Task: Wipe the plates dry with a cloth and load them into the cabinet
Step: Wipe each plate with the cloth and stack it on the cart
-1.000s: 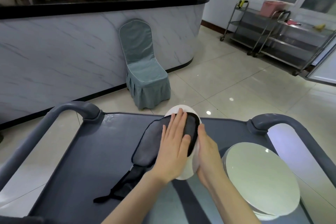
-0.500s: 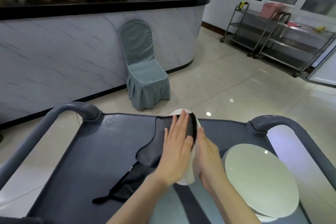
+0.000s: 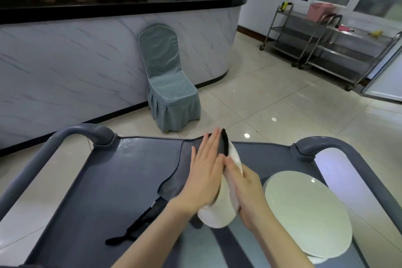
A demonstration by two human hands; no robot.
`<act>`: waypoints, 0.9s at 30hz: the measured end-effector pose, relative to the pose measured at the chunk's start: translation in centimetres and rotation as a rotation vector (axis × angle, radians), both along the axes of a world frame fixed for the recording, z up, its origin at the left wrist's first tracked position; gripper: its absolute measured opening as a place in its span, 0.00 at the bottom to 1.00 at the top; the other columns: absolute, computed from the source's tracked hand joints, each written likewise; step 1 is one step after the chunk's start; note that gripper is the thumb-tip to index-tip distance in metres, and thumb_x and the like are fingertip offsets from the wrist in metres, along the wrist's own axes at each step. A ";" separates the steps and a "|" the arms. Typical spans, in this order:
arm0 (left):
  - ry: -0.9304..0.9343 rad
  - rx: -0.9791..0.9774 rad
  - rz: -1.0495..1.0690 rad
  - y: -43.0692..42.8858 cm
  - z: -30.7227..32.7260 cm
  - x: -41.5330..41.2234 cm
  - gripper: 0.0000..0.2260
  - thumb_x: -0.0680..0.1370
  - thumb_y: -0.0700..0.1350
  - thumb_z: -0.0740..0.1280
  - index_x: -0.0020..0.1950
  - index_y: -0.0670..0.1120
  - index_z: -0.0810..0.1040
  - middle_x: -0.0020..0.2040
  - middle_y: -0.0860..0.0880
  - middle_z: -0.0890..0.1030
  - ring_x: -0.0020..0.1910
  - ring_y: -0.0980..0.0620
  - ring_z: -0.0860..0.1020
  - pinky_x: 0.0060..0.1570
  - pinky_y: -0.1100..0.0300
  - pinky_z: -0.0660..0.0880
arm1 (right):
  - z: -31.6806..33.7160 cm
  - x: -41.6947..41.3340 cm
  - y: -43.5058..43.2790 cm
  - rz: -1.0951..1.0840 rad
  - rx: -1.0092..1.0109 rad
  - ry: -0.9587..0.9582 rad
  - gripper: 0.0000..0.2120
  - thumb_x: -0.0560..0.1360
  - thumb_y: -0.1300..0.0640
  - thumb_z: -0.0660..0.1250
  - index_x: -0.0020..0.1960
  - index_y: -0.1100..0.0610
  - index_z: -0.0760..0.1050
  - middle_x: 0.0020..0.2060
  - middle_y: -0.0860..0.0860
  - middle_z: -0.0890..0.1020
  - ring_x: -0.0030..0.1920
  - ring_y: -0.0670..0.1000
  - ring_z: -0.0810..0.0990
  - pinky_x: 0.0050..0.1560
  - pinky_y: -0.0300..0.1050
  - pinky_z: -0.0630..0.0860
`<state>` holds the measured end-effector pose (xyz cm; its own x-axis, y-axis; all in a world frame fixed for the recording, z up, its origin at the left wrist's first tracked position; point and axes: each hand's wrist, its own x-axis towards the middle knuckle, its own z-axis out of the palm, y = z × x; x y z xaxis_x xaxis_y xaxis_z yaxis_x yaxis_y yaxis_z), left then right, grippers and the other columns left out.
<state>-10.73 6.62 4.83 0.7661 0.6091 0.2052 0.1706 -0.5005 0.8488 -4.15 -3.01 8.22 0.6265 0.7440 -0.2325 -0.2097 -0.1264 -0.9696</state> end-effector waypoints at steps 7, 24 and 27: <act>0.017 -0.158 0.027 2.5 -1.3 -3.0 0.24 0.86 0.42 0.50 0.78 0.60 0.46 0.78 0.68 0.48 0.76 0.69 0.45 0.78 0.59 0.46 | 0.6 2.7 -1.8 -0.091 0.018 0.146 0.18 0.72 0.45 0.71 0.53 0.59 0.84 0.50 0.56 0.87 0.51 0.56 0.86 0.52 0.52 0.79; 0.040 -0.021 -0.011 1.8 -1.9 -3.4 0.26 0.85 0.42 0.52 0.78 0.60 0.43 0.78 0.68 0.42 0.76 0.68 0.41 0.78 0.62 0.44 | 0.3 4.3 -2.6 -0.047 0.057 0.195 0.20 0.70 0.42 0.69 0.53 0.55 0.86 0.52 0.57 0.86 0.53 0.57 0.86 0.48 0.50 0.80; 0.048 0.036 -0.015 0.5 -1.7 -2.9 0.28 0.84 0.42 0.51 0.76 0.62 0.40 0.76 0.72 0.38 0.76 0.68 0.37 0.75 0.68 0.38 | 0.6 4.4 -2.4 -0.036 0.062 0.199 0.17 0.69 0.42 0.71 0.51 0.51 0.86 0.51 0.57 0.87 0.51 0.55 0.86 0.42 0.44 0.82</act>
